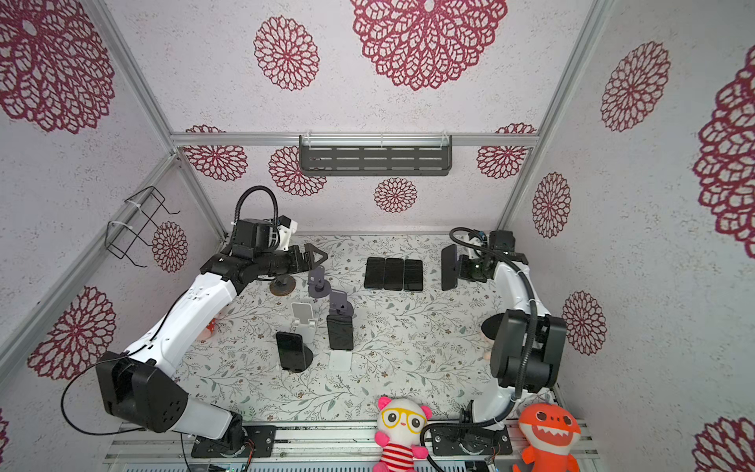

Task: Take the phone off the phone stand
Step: 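Carry the blue phone with the right gripper beside the flat phones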

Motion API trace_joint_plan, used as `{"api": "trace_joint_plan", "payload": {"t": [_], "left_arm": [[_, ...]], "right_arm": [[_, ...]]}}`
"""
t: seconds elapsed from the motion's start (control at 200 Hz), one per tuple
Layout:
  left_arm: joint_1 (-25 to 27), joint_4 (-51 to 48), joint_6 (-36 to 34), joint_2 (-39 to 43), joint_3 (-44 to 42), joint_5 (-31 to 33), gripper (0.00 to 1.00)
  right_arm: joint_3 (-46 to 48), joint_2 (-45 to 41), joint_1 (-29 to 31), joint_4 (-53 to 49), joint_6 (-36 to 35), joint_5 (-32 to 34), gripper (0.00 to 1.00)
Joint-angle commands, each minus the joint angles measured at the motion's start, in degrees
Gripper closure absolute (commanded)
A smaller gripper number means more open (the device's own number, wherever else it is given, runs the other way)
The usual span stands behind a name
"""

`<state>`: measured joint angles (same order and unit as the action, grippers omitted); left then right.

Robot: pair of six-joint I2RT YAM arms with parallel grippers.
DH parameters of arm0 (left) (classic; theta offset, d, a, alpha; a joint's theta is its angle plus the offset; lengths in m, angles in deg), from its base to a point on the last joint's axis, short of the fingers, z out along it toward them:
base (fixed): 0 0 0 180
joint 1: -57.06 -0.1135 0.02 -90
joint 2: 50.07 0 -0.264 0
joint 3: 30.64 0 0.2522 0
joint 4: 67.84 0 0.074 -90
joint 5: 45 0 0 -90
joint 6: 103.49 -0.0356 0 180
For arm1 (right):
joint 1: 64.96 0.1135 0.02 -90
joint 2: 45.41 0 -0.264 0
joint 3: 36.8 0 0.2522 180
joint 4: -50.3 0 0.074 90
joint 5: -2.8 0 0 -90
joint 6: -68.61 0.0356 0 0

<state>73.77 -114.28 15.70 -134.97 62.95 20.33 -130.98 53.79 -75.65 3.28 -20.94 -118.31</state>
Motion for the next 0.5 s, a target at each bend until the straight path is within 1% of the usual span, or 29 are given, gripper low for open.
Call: {"api": "trace_joint_plan", "payload": {"t": [0.0, 0.165, 0.41, 0.495], "left_arm": [[-0.46, -0.78, -1.00, 3.77, -2.61, 2.85, 0.01], [-0.54, -5.74, -2.63, 7.35, -4.26, 9.75, 0.01], [-0.81, -7.73, -3.14, 10.18, -4.75, 11.37, 0.01], [-0.88, -8.23, -3.31, 10.31, -4.56, 12.97, 0.01]], "right_arm": [[-2.57, 3.31, -0.86, -0.01, -1.32, -5.22, 1.00], [-3.52, 8.21, -1.05, 2.43, -0.36, -5.61, 1.00], [-4.74, 13.54, -0.48, 5.66, 2.24, -8.18, 1.00], [-4.39, 14.85, 0.18, 7.99, 3.68, -8.70, 1.00]]}}
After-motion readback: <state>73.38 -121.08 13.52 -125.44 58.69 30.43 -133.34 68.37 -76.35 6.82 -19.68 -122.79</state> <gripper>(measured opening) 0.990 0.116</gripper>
